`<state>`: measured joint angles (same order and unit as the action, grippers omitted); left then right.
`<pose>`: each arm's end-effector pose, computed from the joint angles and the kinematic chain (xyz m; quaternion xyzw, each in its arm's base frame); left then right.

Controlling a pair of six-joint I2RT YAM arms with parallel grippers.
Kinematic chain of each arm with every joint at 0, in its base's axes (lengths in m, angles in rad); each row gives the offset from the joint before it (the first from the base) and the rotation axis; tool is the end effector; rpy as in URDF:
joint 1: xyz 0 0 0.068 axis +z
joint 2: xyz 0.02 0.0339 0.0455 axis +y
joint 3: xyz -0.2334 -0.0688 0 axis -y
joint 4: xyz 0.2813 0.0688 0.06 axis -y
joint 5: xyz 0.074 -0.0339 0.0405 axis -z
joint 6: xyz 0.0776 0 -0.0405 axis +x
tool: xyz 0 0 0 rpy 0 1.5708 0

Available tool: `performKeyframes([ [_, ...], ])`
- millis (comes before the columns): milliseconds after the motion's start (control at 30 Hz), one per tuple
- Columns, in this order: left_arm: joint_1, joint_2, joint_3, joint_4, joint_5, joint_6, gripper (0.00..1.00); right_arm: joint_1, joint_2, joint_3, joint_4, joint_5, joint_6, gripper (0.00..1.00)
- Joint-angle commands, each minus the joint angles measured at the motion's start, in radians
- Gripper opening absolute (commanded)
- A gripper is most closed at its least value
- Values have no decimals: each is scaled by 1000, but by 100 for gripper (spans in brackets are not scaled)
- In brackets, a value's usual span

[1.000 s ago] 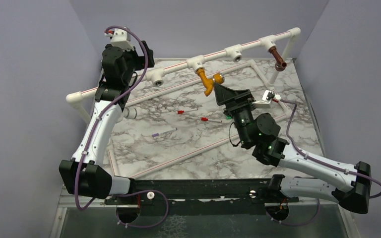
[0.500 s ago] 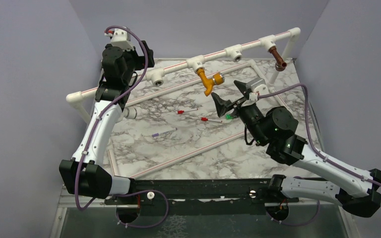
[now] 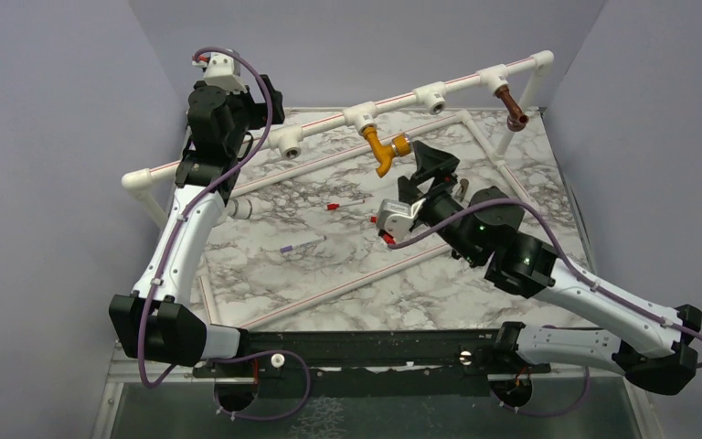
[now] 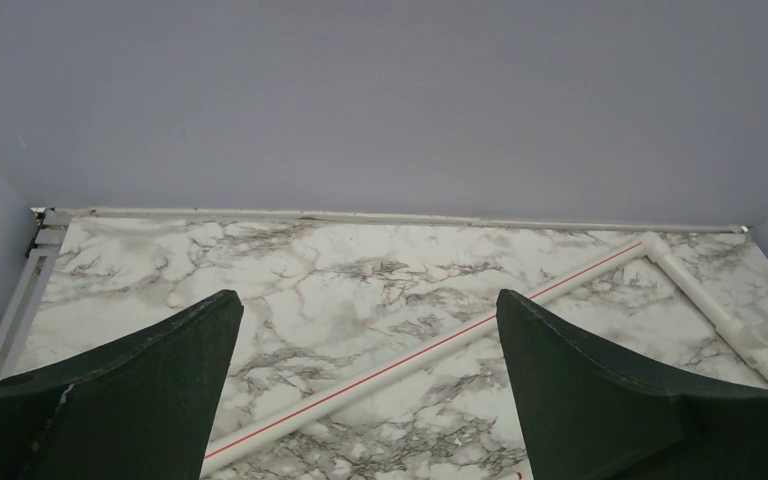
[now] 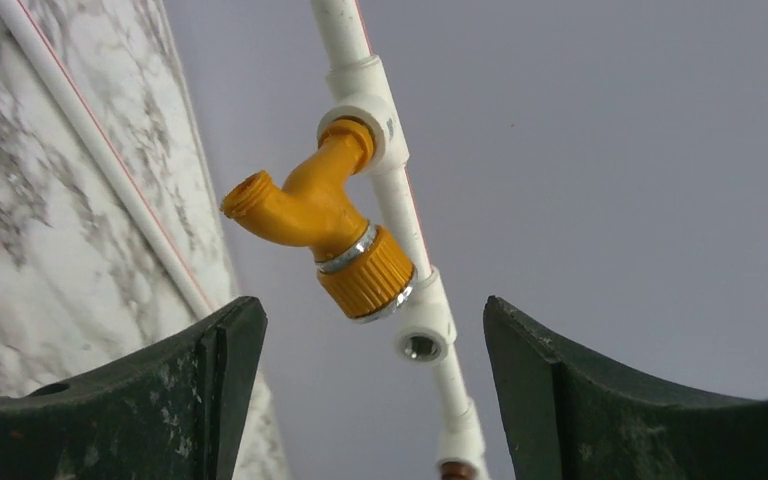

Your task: Install the water faucets

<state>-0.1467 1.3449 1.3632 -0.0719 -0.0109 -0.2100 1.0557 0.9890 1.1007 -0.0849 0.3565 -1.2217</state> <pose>0.3951 -0.0575 0.3980 -0.0267 0.7253 -0.1181 0.6777 0.1769 0.2575 0.4034 -0.5702 0.4029 -0.1817 0.6925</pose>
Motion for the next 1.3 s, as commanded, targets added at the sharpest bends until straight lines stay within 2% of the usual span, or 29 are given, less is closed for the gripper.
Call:
performKeyframes([
  [0,38,45,-66,-169,43,-11,99,4,36,-20,59,32,-370,83],
  [67,38,45,-67,-169,45,-11,99,4,58,-33,122,41,-474,82],
  [200,39,43,-67,-169,42,-11,99,4,116,-47,181,66,-577,81],
  [367,40,44,-67,-169,41,-9,99,4,184,-73,314,111,-661,77],
  [567,41,46,-67,-169,43,-11,99,4,239,-103,425,145,-667,70],
  [967,45,49,-65,-169,48,-14,99,4,277,-116,507,195,-611,41],
  [1133,46,50,-65,-169,49,-15,99,4,287,-134,544,188,-585,19],
  [1200,47,50,-65,-169,49,-16,99,4,295,-130,554,183,-555,4],
  [1267,48,50,-65,-169,50,-15,99,4,304,-122,561,185,-504,0],
])
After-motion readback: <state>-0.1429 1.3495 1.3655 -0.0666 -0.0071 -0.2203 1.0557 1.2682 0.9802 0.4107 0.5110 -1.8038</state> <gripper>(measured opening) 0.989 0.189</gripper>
